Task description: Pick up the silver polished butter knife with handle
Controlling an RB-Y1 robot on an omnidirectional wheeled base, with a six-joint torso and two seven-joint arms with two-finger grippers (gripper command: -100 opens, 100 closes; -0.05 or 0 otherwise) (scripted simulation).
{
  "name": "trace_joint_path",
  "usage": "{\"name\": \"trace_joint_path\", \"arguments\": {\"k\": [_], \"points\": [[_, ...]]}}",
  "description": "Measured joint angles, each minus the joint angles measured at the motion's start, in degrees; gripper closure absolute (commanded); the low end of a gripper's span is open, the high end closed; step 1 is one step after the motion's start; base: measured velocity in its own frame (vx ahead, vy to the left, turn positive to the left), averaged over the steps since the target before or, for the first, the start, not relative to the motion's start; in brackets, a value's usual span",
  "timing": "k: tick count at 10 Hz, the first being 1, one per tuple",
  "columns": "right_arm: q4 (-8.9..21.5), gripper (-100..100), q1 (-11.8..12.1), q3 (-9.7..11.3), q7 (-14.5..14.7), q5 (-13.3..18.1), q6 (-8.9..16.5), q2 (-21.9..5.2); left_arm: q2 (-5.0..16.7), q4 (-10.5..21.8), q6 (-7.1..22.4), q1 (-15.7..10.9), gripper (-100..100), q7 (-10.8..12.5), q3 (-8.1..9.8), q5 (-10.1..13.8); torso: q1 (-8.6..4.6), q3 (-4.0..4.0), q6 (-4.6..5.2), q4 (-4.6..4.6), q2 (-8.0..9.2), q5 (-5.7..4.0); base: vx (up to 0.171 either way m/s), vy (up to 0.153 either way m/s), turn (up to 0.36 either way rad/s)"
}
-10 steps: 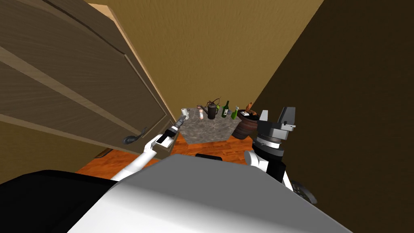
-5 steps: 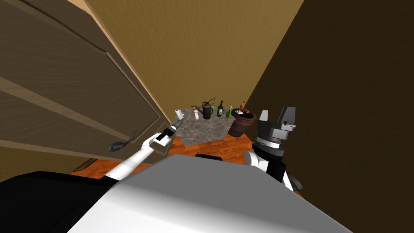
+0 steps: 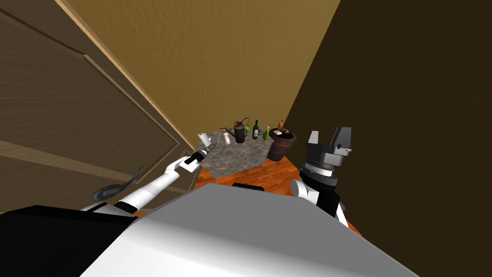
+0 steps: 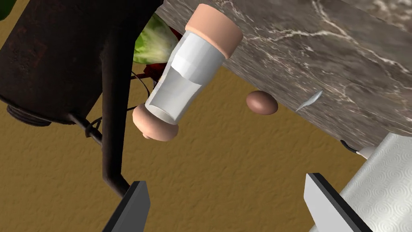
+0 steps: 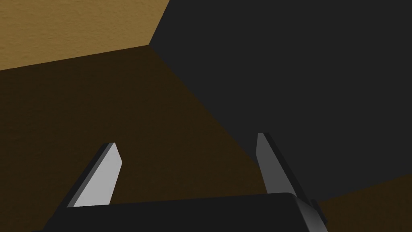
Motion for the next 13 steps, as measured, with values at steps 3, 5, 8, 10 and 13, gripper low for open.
{"name": "trace_joint_path", "arguments": {"k": [3, 5, 8, 10, 13], "points": [[0.0, 0, 0.0, 0.0, 0.0, 0.0, 0.0, 0.0, 3.2, 4.8, 3.9, -1.3, -100, -1.2, -2.30, 1.1, 0.05, -0.03, 0.00, -0.01, -0.04, 0.02, 0.084, -0.007, -0.196], [0.0, 0, 0.0, 0.0, 0.0, 0.0, 0.0, 0.0, 4.5, 5.9, 6.9, -1.2, -100, -2.0, -2.77, 1.5, 0.09, 0.01, -0.01, 0.00, 0.01, 0.03, 0.069, 0.011, -0.151], [0.0, 0, 0.0, 0.0, 0.0, 0.0, 0.0, 0.0, 6.8, 9.7, 10.3, -2.5, -100, -2.9, -4.85, 2.2, 0.08, -0.01, 0.01, 0.00, -0.02, 0.02, 0.089, 0.012, -0.162], [0.0, 0, 0.0, 0.0, 0.0, 0.0, 0.0, 0.0, 8.5, 11.9, 13.2, -3.3, -100, -3.7, -6.14, 2.7, 0.12, -0.06, 0.00, -0.02, -0.09, 0.03, 0.081, 0.025, -0.161], [0.0, 0, 0.0, 0.0, 0.0, 0.0, 0.0, 0.0, 11.4, 16.7, 16.6, -5.6, -100, -4.4, -9.49, 4.4, 0.13, -0.03, -0.04, -0.02, -0.05, 0.04, 0.083, 0.029, -0.153]]}}
